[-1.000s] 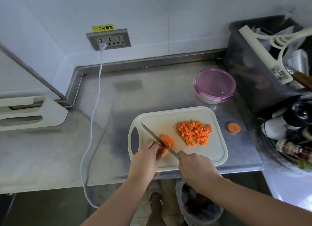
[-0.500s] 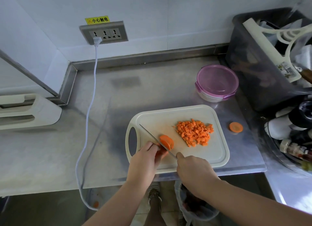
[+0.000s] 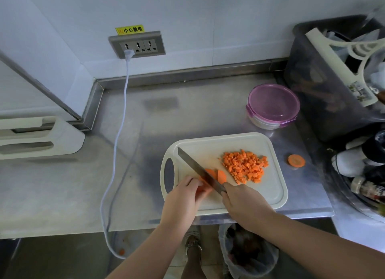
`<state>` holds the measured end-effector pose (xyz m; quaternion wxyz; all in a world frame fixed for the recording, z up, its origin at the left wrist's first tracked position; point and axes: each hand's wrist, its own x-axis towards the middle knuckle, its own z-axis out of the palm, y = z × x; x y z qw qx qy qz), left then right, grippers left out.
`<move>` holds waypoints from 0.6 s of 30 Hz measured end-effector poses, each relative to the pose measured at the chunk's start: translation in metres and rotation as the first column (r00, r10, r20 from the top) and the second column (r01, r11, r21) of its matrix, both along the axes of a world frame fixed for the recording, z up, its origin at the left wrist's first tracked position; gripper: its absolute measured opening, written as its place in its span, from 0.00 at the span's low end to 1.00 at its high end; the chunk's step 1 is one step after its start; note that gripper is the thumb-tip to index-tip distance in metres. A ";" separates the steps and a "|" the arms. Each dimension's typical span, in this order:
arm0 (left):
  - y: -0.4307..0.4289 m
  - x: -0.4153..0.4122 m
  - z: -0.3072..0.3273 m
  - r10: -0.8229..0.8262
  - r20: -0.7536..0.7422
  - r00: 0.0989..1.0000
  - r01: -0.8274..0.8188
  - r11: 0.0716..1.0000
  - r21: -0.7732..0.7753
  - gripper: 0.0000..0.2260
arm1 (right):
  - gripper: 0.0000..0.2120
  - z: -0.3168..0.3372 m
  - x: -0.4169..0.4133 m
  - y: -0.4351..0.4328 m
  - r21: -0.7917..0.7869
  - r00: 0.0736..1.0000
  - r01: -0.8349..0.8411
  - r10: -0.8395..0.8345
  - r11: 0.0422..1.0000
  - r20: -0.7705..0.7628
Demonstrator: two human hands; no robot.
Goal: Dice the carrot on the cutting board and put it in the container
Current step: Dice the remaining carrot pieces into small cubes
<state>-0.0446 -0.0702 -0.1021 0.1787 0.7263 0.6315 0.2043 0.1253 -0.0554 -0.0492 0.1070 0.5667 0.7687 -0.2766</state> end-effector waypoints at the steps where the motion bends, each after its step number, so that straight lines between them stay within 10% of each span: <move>1: -0.001 0.000 0.000 0.000 0.008 1.000 0.000 1.000 0.001 0.08 | 0.14 0.002 0.000 -0.002 0.019 1.000 0.002 -0.002 1.000 0.000; 18: -0.003 0.001 0.006 0.027 0.003 1.000 -0.027 0.995 -0.097 0.10 | 0.16 0.003 -0.001 -0.016 -0.018 0.987 -0.114 0.116 0.993 0.114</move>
